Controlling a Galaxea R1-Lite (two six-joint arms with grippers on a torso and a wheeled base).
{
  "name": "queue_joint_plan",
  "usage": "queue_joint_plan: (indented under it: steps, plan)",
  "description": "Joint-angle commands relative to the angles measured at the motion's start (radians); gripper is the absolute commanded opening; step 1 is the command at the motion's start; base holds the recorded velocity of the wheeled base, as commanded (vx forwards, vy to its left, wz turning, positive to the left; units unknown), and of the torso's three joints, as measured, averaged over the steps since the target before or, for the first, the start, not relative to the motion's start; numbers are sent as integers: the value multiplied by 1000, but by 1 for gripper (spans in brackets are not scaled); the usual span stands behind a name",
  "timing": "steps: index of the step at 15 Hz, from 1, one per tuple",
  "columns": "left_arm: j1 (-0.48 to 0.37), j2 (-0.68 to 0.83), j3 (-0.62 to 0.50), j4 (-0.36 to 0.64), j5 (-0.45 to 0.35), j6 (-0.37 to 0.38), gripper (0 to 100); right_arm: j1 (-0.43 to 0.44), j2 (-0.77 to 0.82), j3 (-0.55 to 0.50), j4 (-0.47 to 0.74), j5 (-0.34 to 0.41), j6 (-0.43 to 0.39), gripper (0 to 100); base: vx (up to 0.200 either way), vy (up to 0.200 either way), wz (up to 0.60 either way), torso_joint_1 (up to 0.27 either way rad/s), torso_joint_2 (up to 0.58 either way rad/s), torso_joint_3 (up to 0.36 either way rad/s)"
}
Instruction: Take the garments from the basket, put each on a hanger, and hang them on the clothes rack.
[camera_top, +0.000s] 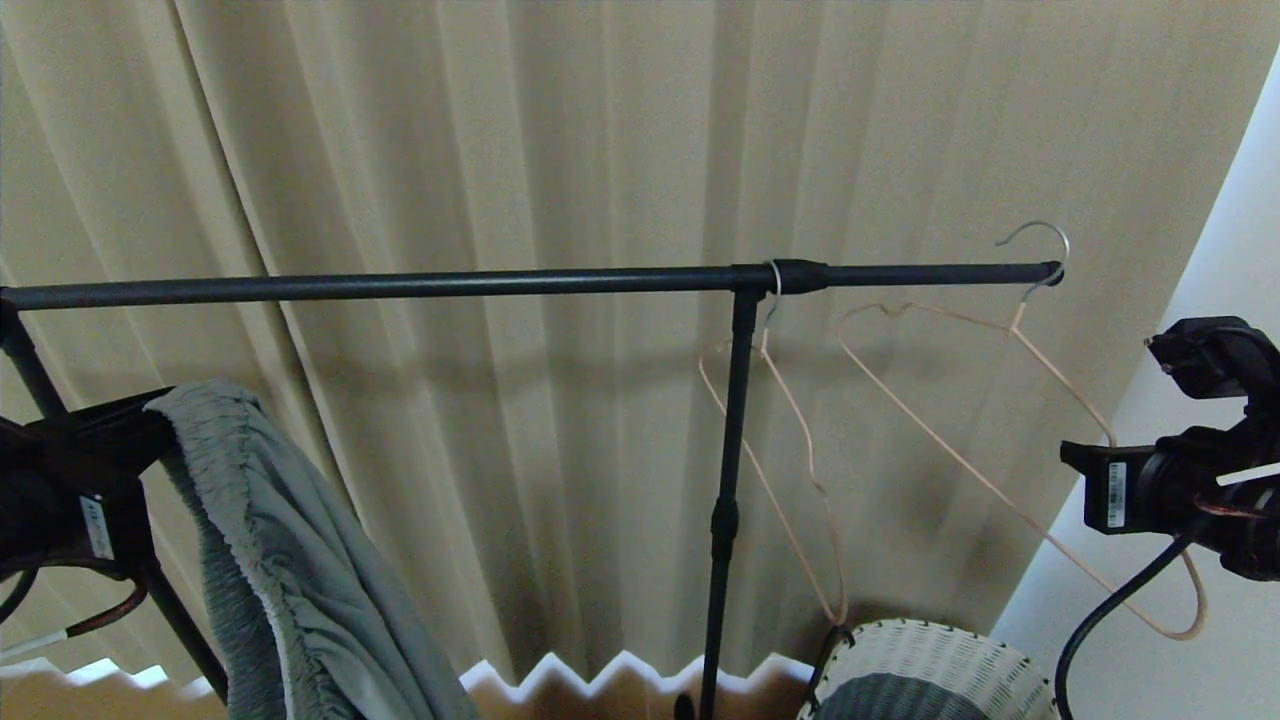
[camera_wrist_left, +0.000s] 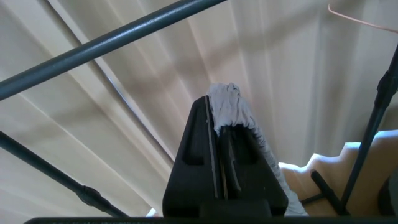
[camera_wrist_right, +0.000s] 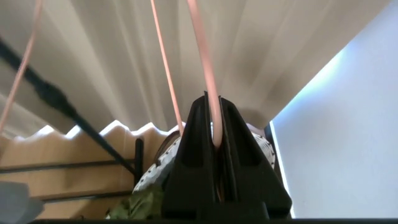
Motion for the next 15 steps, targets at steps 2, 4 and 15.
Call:
queue_joint_plan:
  steps: [2, 4, 15]
  plan:
    - [0, 3, 0, -1, 1, -1, 0, 17, -55, 18, 2, 0, 0, 0, -200, 0, 0, 7, 0, 2]
    - [0, 1, 0, -1, 1, 0, 0, 17, -55, 20, 2, 0, 0, 0, -200, 0, 0, 0, 5, 5]
    - [0, 3, 0, -1, 1, -1, 0, 19, -73, 24, -11, 1, 5, 0, -109, 0, 0, -1, 1, 3]
